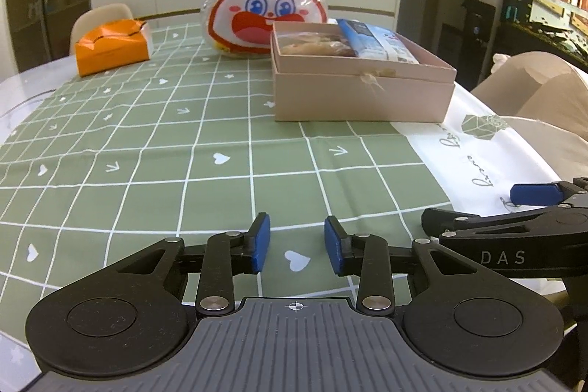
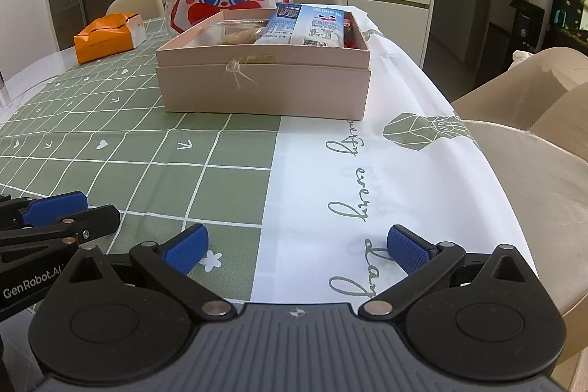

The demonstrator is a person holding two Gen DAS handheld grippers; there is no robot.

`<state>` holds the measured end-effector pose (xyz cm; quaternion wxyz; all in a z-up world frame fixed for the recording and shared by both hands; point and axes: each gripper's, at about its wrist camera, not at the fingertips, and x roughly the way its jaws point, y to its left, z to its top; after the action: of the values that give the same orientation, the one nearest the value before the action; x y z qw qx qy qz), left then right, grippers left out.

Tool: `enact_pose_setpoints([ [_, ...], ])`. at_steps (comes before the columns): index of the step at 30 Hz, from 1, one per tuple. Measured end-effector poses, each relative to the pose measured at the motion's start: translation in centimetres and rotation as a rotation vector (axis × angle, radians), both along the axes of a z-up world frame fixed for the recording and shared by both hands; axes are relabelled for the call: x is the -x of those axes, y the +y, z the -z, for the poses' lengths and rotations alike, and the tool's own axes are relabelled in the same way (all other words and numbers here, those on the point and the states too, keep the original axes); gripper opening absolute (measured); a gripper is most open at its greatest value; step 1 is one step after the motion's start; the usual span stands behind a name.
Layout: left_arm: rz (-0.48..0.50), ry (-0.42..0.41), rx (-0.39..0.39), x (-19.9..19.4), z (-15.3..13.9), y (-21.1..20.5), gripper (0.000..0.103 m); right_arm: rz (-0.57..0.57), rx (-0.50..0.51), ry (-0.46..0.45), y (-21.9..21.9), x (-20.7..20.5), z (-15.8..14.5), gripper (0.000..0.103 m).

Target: Organize snacks

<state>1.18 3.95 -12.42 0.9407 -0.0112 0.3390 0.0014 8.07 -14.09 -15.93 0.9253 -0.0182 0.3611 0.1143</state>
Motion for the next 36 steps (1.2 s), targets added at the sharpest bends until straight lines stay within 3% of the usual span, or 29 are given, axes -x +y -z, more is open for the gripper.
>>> enact_pose_setpoints([
  [36, -0.001, -0.002, -0.01, 0.04, 0.07, -0.2, 0.038, 0.0, 0.0, -0.001, -0.01, 0.02, 0.01, 0.103],
])
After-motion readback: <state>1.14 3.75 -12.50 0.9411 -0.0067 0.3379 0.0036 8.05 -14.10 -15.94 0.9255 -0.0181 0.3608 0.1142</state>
